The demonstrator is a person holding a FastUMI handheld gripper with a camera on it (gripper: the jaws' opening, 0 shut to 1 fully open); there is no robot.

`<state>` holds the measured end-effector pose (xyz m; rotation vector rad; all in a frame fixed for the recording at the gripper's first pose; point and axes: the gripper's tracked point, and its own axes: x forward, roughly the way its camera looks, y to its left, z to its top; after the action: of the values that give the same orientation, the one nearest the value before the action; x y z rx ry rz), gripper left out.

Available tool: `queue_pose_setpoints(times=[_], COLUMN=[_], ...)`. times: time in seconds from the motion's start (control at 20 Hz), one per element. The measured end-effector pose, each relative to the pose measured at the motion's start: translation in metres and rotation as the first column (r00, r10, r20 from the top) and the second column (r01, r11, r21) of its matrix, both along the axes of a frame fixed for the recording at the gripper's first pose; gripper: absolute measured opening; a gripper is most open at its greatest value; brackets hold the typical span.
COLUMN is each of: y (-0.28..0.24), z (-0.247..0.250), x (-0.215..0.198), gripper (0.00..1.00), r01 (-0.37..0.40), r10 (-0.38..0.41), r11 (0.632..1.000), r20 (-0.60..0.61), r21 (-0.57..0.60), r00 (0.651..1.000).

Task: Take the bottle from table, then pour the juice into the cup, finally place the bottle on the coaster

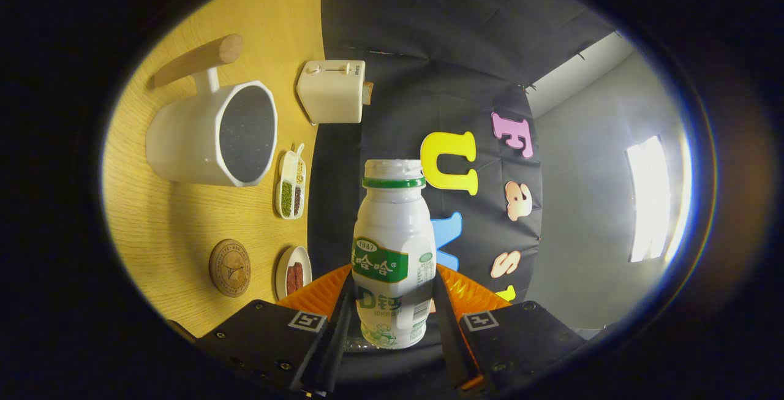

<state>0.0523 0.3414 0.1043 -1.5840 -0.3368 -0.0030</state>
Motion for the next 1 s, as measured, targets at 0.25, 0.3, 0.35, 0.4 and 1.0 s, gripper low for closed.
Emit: queue_pose_setpoints(times=[0.25,0.3,0.35,0.4,1.0], y=[-0.0007,-0.0007,-0.0004,-0.0004,-0.002], z=[-0.0004,-0.0002,-0.0004,-0.0003,0.0011], x=[0.0013,0.0023,0.0029,0.0025,0.0058], gripper=[0.66,0.66,0.66,0.66,0.66], r01=[-0.003,-0.002,-0.003,-0.003,0.001], r10=[0.003,0.003,0.004,0.004,0.002], r11=[1.0,1.0,0.999,0.999,0.997], r20=[0.017,0.022,0.023,0.023,0.045], r21=[-0.023,-0.031,-0.038,-0.043,-0.077], r00=[1.0,1.0,1.0,1.0,0.999])
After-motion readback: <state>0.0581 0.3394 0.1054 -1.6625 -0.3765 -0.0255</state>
